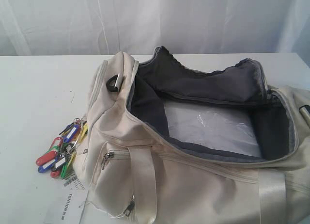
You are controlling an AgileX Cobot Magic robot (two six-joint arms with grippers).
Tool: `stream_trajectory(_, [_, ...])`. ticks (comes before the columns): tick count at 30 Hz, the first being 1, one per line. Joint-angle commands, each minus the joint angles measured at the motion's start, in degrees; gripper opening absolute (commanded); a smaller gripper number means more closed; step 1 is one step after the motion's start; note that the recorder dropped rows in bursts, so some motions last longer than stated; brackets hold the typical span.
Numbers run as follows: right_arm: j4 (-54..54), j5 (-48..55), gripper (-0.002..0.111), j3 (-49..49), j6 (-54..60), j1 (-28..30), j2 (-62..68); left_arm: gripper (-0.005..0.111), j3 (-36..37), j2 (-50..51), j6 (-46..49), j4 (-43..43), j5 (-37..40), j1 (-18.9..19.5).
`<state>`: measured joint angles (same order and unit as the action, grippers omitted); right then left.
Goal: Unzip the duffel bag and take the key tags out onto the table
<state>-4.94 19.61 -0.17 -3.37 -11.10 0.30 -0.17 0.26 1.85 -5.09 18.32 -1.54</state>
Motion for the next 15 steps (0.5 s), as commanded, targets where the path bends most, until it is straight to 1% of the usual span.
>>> stream_trajectory(1, [0.45,-0.01,0.0,0.17,0.6,0.72,-0.3,0.0,0.17,-0.26,-0.33,-0.6,1.17,-0.31])
stream_trajectory(6, [0.45,-0.01,0.0,0.17,0.6,0.72,-0.3,0.0,0.17,-0.26,-0.33,-0.6,1.17,-0.21])
stream_trajectory(10, [0.21,-0.01,0.0,0.17,0.6,0.74,-0.3,0.0,0.17,-0.26,-0.33,-0.6,1.17,1.79])
stream_trajectory(15, [-0.15,-0.01,0.0,0.17,0.6,0.74,-0.3,0.0,0.17,-0.26,-0.33,-0.6,1.17,2.03])
